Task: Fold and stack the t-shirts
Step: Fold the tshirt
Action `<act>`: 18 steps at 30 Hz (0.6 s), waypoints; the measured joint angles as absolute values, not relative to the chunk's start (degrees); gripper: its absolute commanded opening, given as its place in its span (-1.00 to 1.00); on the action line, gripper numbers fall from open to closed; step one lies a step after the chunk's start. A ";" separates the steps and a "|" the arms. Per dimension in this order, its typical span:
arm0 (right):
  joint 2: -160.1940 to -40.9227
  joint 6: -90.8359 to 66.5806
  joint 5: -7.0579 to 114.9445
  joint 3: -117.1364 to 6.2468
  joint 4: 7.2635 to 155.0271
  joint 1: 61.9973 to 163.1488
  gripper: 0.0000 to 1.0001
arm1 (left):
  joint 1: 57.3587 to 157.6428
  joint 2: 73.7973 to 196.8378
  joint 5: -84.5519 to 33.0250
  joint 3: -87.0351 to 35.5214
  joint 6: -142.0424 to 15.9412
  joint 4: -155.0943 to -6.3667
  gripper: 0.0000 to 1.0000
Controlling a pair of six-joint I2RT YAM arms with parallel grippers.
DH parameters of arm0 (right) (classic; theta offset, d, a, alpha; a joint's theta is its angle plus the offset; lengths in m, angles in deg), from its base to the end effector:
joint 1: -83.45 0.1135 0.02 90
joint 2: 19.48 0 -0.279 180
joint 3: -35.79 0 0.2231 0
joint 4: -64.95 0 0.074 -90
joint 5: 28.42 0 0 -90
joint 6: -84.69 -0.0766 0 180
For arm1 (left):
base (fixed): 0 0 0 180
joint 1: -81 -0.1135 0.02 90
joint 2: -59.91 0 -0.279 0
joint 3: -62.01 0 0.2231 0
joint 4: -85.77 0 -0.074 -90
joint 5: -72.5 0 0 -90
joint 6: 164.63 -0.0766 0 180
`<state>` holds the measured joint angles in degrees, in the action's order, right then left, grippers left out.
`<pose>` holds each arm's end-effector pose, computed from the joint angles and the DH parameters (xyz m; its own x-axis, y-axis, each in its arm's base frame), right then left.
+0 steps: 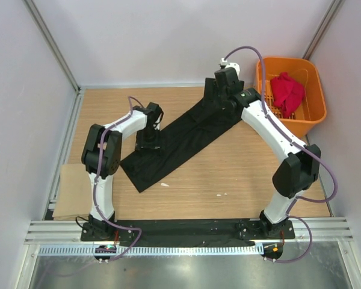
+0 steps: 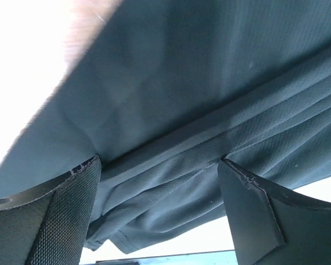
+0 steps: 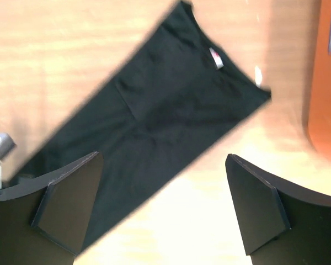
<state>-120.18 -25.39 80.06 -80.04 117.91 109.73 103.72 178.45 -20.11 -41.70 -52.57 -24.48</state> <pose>0.3721 0.1567 0.3559 -0.5836 0.0750 -0.8086 0.0052 0.9961 0.0886 0.3521 -0.1512 0.1516 -0.9975 0.0109 -0.0705 0.0164 0.9969 -0.0775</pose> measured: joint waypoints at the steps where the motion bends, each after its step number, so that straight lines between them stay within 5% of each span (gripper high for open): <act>1: -118.63 -25.61 80.06 -77.33 117.87 109.73 0.99 | 104.12 178.45 -20.35 -40.87 -52.13 -24.63 0.72; 10: -120.51 -28.54 79.65 -68.76 119.77 109.20 0.99 | 112.20 169.16 -31.70 -26.14 -37.35 -31.16 0.72; 18: -135.61 -27.68 78.64 -81.87 118.81 108.81 1.00 | 122.32 168.31 -45.53 -27.61 -21.90 -43.14 0.75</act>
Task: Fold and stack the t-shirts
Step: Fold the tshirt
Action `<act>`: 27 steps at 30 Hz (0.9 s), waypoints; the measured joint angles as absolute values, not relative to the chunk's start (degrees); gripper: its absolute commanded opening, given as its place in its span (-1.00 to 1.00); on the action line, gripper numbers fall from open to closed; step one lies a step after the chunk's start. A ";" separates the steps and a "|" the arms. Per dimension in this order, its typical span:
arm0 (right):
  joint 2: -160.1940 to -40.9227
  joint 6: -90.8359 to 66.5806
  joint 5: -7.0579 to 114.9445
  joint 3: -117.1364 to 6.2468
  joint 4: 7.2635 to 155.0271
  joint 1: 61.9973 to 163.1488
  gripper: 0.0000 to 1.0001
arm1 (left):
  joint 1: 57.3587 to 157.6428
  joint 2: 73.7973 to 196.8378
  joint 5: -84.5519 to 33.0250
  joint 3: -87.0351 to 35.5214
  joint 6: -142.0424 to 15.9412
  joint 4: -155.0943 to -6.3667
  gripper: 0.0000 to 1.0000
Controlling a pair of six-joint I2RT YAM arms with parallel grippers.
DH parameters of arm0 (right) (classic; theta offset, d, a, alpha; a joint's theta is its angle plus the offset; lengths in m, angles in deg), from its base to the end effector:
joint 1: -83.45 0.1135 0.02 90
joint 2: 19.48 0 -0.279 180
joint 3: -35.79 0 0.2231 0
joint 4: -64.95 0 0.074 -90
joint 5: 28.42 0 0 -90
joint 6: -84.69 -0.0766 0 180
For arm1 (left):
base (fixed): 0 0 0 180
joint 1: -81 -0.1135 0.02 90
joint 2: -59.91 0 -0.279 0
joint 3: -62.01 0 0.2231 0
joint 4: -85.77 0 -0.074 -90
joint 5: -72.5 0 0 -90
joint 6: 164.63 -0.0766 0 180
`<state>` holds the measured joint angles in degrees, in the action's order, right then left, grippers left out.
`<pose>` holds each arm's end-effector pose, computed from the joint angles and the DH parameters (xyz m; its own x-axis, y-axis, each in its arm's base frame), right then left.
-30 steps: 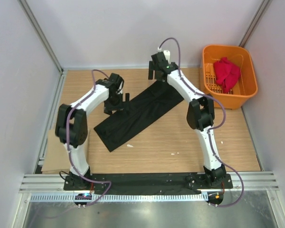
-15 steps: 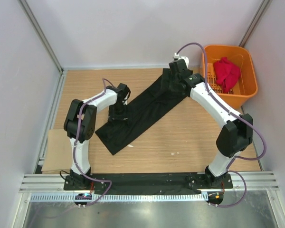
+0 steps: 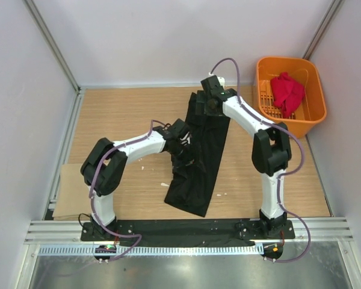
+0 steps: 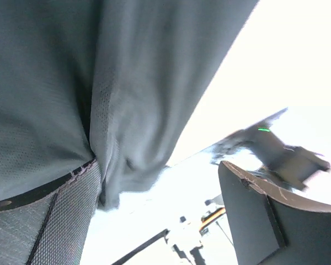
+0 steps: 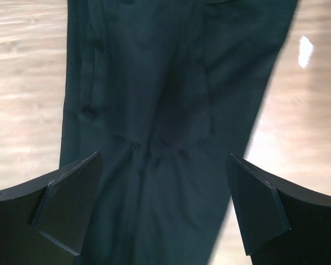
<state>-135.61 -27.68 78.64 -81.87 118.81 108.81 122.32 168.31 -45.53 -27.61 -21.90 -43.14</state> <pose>0.4216 0.1749 0.2534 -0.7556 0.0445 -0.6535 0.0434 0.9989 0.0178 0.2526 -0.2700 0.1734 -0.9875 -0.0672 0.1427 -0.1347 0.8301 -0.5411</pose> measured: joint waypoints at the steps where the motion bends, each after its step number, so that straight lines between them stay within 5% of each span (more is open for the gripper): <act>1: -138.50 -27.36 78.47 -84.23 118.68 108.81 1.00 | 122.61 167.90 -45.99 -28.35 -21.03 -44.06 0.76; 14: -158.48 -22.53 78.23 -99.53 119.68 108.79 0.84 | 111.85 140.77 -37.03 -23.32 -21.24 -39.97 0.75; 21: -167.31 -19.20 76.17 -113.37 118.74 108.90 0.82 | 110.34 137.54 -34.95 -11.83 -21.27 -38.42 0.60; 27: -170.26 -18.77 74.64 -118.98 118.37 110.36 1.00 | 110.28 136.88 -35.30 -4.26 -21.46 -38.57 0.37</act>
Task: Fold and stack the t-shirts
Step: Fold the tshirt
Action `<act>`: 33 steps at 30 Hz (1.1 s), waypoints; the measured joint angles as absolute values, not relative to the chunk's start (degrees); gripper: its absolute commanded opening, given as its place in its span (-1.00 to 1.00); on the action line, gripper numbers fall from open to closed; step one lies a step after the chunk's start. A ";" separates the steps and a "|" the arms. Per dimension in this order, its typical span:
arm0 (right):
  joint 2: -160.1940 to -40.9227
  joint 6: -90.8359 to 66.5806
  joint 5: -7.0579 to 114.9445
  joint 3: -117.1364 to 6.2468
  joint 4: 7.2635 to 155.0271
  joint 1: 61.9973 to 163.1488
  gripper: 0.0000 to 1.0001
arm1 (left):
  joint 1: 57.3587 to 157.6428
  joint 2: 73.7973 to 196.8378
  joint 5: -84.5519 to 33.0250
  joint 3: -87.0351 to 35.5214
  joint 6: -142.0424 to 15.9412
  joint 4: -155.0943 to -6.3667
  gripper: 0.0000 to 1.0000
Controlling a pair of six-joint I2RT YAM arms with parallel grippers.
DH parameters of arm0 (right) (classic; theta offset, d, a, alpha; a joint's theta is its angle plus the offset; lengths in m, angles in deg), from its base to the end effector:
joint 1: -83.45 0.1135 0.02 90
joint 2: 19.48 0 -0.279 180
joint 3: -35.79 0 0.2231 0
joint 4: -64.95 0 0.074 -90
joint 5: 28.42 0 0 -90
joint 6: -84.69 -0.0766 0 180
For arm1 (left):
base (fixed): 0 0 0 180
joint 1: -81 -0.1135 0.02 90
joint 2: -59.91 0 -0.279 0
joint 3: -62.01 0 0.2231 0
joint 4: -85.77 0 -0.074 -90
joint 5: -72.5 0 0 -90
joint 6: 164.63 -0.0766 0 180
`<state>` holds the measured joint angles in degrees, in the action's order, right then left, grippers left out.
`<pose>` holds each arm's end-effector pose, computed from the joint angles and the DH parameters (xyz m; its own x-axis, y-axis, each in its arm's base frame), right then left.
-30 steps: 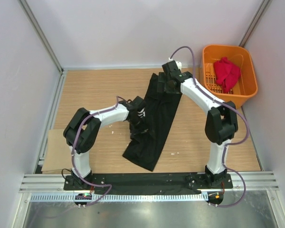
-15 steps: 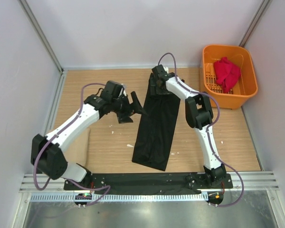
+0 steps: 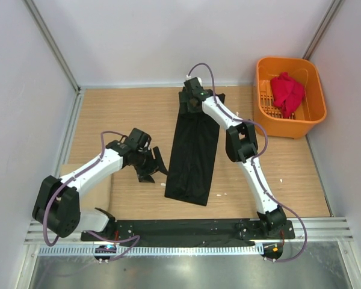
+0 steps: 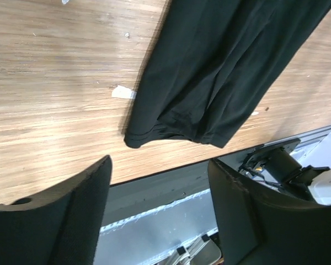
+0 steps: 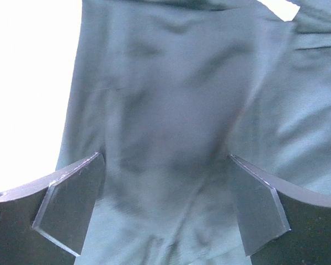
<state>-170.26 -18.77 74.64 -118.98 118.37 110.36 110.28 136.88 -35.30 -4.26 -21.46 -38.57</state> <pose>0.5275 0.2483 0.1523 -0.7309 -0.1167 -0.6725 -0.1437 0.9895 -0.0155 0.1937 -0.1355 0.2093 -0.9373 -0.3482 -0.0162 -0.2963 0.8205 -0.4888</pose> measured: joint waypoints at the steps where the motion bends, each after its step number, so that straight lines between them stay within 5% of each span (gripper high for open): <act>1: -170.02 -18.98 74.58 -119.01 118.42 110.69 0.99 | 110.28 136.97 -35.52 -3.69 -21.53 -38.79 0.34; 6: -163.85 -19.84 74.69 -114.88 123.03 111.89 1.00 | 110.28 139.85 -37.29 -1.88 -22.73 -42.03 -0.02; 9: -152.95 -20.69 74.10 -106.44 125.96 112.11 0.99 | 110.28 141.71 -38.52 0.68 -23.10 -44.28 -0.08; 16: -113.63 -28.36 65.29 -69.74 124.49 111.57 0.26 | 110.28 142.83 -40.81 5.31 -23.85 -46.16 -0.09; 20: -98.00 -36.12 60.31 -48.98 125.24 113.14 0.29 | 110.41 143.90 -40.86 5.07 -24.33 -46.88 -0.03; 28: -94.74 -51.40 59.43 -31.60 126.42 124.96 0.47 | 115.68 147.83 -34.45 -1.95 -25.66 -42.14 0.06; 33: -95.03 -58.00 59.93 -29.52 123.93 130.03 0.40 | 119.11 150.13 -30.26 -6.08 -26.34 -39.51 0.01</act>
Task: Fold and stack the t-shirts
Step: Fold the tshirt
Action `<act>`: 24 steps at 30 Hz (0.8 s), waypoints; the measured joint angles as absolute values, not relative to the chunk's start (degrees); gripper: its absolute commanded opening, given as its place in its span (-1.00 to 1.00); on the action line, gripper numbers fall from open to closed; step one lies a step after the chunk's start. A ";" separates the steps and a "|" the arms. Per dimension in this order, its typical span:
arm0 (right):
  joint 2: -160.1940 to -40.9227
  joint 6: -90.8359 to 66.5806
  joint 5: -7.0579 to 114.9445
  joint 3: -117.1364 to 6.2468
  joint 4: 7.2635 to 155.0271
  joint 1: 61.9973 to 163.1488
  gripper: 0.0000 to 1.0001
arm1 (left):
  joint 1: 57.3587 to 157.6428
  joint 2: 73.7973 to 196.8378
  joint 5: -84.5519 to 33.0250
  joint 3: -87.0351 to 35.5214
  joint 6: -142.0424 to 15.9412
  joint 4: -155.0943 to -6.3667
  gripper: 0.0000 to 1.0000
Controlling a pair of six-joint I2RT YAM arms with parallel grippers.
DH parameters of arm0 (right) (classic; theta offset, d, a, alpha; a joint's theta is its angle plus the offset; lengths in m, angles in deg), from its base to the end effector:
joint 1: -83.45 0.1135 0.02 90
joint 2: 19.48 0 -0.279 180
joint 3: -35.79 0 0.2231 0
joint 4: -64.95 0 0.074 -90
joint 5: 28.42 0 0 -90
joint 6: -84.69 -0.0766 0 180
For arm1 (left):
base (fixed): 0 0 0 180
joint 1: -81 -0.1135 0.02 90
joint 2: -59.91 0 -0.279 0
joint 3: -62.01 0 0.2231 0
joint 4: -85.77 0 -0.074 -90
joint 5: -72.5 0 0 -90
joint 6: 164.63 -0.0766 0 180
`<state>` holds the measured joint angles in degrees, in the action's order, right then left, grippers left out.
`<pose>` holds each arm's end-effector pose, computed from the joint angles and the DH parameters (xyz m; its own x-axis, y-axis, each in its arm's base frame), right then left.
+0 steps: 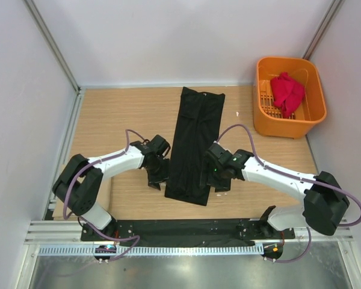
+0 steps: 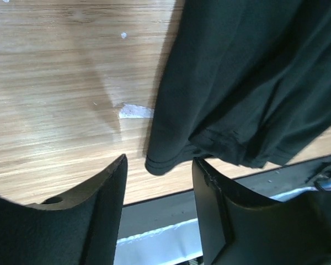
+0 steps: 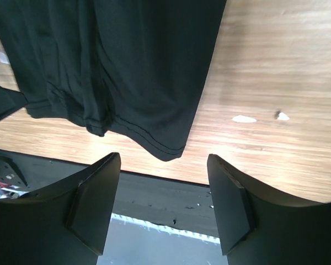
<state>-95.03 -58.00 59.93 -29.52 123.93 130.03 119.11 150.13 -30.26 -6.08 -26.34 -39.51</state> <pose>0.1519 0.1637 0.2032 -0.9726 0.1289 -0.1936 0.0668 0.9521 0.2985 0.1954 -0.1747 0.1636 -0.9887 -0.1499 0.0092 -0.1452 0.9386 -0.3129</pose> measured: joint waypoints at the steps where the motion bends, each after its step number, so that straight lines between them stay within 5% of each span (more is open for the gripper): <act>1: -95.33 -58.90 59.98 -28.98 123.38 130.80 0.38 | 119.52 150.72 -29.84 -6.32 -26.53 -39.25 0.01; 9: -99.14 -64.51 60.33 -25.98 119.49 136.26 0.08 | 123.44 155.17 -27.20 -7.41 -27.06 -36.80 -0.18; 24: -103.42 -65.50 61.92 -25.79 117.02 136.39 -0.02 | 125.16 156.73 -25.40 -9.86 -27.06 -35.49 -0.15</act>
